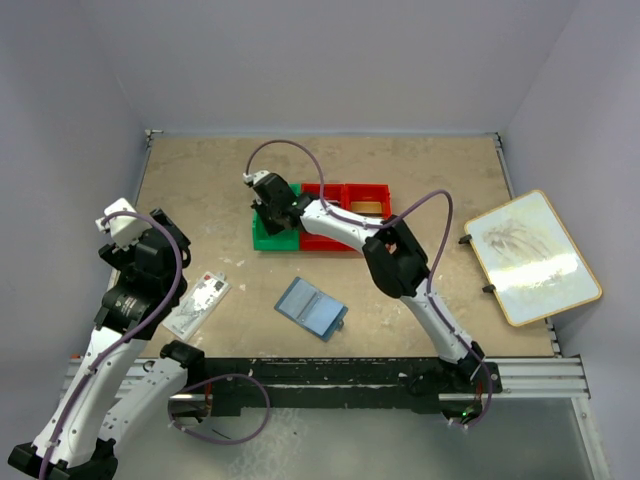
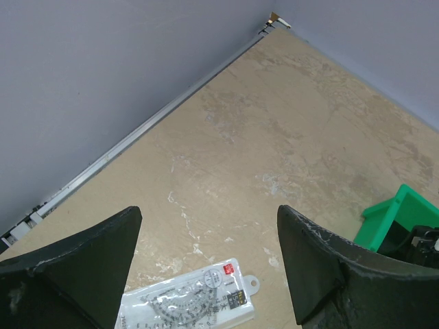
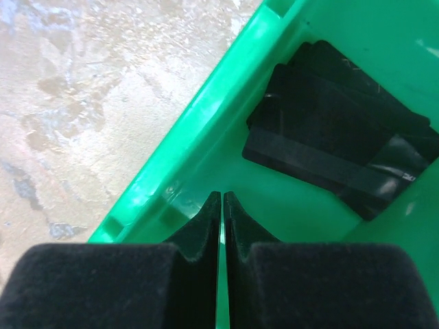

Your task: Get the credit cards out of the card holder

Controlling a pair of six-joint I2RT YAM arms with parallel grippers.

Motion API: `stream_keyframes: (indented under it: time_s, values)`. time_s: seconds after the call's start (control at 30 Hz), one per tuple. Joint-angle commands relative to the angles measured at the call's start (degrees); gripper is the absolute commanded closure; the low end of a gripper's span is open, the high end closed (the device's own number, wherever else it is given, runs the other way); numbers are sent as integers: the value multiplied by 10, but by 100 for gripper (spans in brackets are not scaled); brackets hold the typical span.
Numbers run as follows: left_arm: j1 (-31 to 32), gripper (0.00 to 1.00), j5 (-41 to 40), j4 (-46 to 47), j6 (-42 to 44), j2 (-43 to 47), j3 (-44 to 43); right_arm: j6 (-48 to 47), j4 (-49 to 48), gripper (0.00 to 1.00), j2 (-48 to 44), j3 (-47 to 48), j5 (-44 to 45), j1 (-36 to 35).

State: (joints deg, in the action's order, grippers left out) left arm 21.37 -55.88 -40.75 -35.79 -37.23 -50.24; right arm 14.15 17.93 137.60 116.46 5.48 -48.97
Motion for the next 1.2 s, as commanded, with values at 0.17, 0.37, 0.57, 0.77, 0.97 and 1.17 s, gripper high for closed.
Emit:
stream_keyframes:
  time_s: [0.17,0.37,0.57,0.77,0.97,1.17]
  values:
    - [-5,22,-3,22,9,1,1,19,-5,94,15,31,29,0]
    - [-5,22,-4,23,8,2,1,25,-12,94,34,46,68,0]
    - [-5,22,-3,22,8,2,1,29,-20,93,47,72,76,0]
    - [-5,22,-2,22,8,2,1,41,-22,92,51,79,91,-1]
    - [-5,22,-2,23,8,2,1,53,-31,92,47,82,117,0]
    - [-5,22,-2,22,8,1,1,57,-23,91,49,100,128,0]
